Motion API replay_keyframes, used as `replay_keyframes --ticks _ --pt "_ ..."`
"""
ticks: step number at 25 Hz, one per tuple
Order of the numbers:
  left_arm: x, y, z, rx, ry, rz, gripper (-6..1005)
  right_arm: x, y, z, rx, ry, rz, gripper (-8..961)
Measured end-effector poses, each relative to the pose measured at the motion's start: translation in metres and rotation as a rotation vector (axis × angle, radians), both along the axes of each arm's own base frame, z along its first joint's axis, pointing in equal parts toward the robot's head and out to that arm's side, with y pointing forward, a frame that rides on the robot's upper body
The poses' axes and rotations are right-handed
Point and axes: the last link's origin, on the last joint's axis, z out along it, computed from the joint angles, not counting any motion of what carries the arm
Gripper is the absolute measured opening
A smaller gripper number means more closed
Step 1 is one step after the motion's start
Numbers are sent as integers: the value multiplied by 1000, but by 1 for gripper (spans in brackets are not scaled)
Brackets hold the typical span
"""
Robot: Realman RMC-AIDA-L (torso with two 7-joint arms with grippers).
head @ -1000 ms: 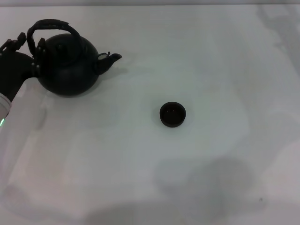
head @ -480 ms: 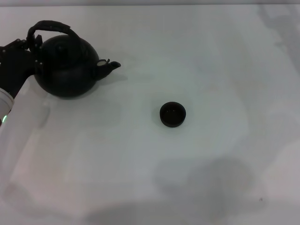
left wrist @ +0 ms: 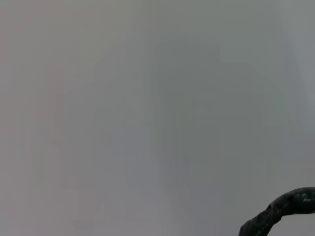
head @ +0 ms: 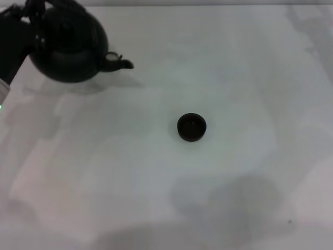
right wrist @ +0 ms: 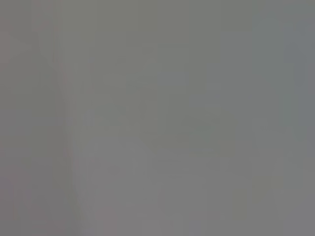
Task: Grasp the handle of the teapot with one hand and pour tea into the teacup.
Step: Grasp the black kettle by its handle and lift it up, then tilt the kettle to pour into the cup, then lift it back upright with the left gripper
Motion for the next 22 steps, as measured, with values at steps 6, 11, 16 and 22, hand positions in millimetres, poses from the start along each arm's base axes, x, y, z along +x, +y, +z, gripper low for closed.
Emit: replay_keyframes --ticks 6,11,16,22 --pt "29 12 -1 -48 89 -180 111 0 0 -1 -1 0 -1 849" --pt "48 20 -12 -80 162 -266 111 0 0 0 -1 0 1 848" --pt "65 23 -25 -105 187 -320 110 -1 0 0 -2 5 1 848" --pt "74 24 -37 -145 235 -364 111 0 1 1 5 12 -3 848"
